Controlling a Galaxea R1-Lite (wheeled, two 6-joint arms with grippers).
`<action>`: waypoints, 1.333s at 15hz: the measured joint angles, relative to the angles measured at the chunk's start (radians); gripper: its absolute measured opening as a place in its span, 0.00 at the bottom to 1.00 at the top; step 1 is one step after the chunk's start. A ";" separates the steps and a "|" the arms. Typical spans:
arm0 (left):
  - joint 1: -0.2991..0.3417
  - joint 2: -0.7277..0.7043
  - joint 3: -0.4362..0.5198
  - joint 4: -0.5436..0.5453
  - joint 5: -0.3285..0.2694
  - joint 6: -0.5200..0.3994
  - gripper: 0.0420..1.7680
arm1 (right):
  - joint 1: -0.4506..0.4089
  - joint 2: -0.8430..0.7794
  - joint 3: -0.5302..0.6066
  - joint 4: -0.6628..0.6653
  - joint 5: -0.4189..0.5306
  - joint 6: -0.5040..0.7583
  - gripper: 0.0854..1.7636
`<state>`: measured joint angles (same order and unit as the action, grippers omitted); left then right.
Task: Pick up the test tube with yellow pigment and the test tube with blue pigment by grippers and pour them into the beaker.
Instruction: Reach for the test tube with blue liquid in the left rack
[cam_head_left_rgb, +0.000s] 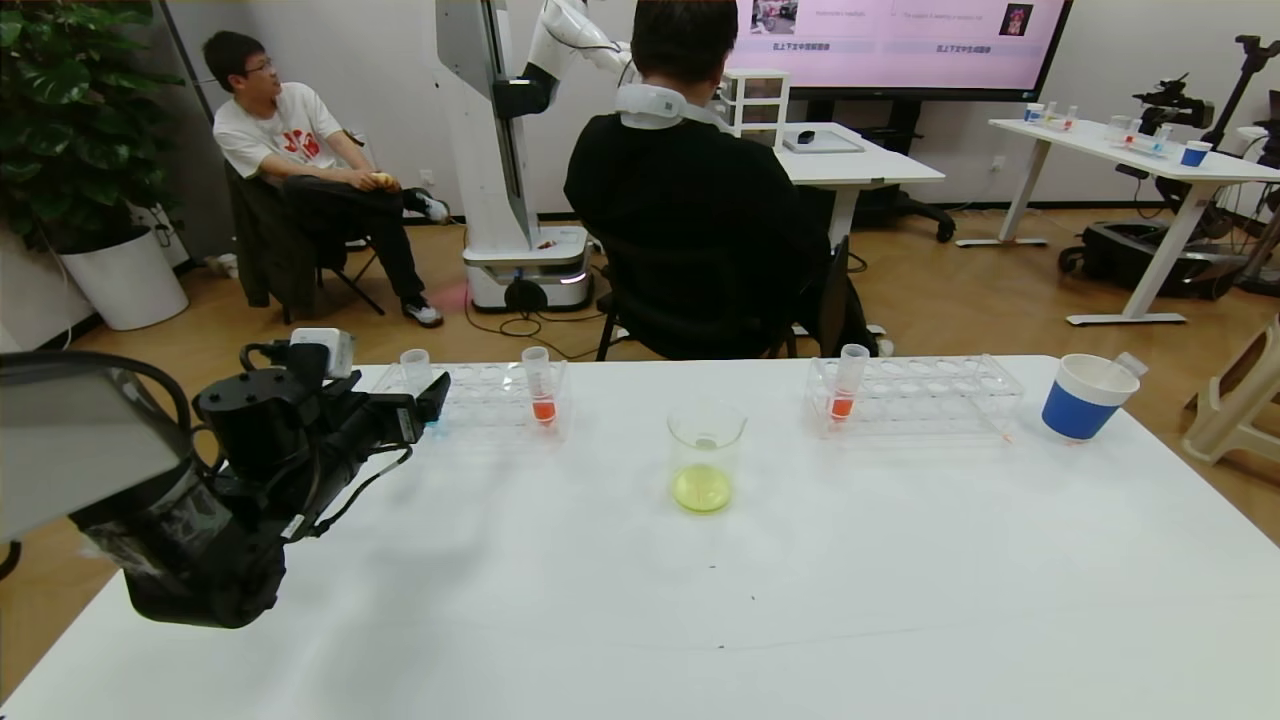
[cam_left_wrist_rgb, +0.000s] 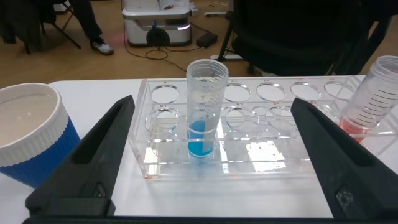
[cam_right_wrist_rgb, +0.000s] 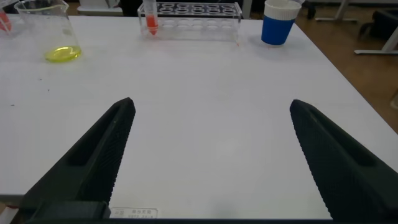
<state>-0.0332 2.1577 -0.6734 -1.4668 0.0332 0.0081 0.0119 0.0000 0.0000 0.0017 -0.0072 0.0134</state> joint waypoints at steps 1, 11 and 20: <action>-0.001 0.011 -0.017 0.000 0.001 0.000 0.99 | 0.000 0.000 0.000 0.000 0.000 0.000 0.98; -0.007 0.158 -0.209 0.004 0.043 0.002 0.99 | 0.000 0.000 0.000 0.000 0.000 0.000 0.98; -0.009 0.176 -0.237 -0.001 0.076 -0.003 0.27 | 0.000 0.000 0.000 0.000 0.000 0.000 0.98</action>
<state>-0.0421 2.3340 -0.9100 -1.4681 0.1087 0.0051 0.0119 0.0000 0.0000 0.0017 -0.0072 0.0134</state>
